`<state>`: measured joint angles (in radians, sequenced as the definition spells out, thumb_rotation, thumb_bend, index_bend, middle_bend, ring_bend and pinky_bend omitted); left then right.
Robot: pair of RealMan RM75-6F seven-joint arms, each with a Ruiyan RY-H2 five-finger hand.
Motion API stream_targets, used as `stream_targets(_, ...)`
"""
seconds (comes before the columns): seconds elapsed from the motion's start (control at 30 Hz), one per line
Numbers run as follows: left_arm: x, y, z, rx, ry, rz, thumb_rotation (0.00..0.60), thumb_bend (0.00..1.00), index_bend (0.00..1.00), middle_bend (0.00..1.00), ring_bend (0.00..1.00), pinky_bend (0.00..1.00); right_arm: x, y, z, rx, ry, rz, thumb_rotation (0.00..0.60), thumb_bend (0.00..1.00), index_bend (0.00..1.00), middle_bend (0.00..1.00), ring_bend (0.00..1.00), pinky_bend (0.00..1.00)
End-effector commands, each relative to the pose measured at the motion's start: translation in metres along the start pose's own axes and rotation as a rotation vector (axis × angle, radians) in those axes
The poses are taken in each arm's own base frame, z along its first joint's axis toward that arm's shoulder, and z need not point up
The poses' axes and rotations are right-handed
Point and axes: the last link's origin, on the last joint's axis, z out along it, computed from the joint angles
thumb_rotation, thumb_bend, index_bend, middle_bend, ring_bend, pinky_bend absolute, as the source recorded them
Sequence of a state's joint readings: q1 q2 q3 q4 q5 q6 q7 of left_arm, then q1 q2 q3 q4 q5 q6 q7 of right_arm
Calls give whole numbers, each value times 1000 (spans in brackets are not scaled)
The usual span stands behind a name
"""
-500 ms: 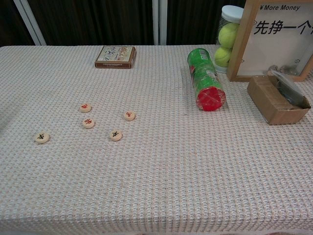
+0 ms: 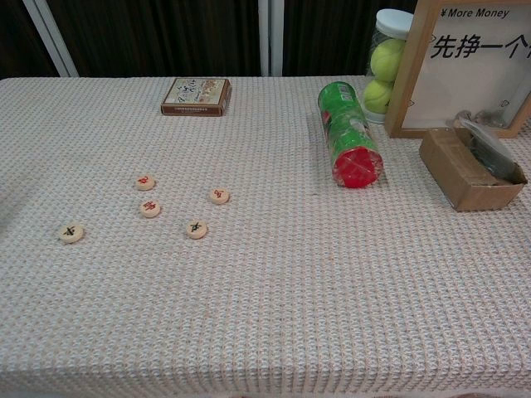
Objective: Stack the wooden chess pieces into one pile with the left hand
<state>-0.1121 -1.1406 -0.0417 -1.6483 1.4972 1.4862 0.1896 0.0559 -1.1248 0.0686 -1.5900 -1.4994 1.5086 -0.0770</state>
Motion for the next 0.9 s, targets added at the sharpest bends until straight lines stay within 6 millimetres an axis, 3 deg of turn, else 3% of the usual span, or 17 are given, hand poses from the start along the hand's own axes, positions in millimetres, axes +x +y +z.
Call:
stream_targets(0.03, -1, -1, 1, -1, -5, -10, 600, 102, 79, 40, 0, 4, 0, -1, 2, 1, 3, -3, 600, 225, 0, 0, 0, 0)
stream_targets(0.6, -8, 6, 9, -28, -20, -15, 600, 103, 93, 40, 0, 4, -1, -4, 7, 15, 11, -12, 600, 225, 0, 0, 0, 0)
stream_targets(0.7, -9, 17, 17, -79, -26, -23, 600, 103, 102, 44, 0, 11, 0, -4, 6, 18, 14, -14, 600, 226, 0, 0, 0, 0)
stream_targets(0.9, -15, 64, 46, -253, -88, -49, 600, 113, 124, 51, 0, 20, 1, -3, 6, 8, 17, -16, 600, 226, 0, 0, 0, 0)
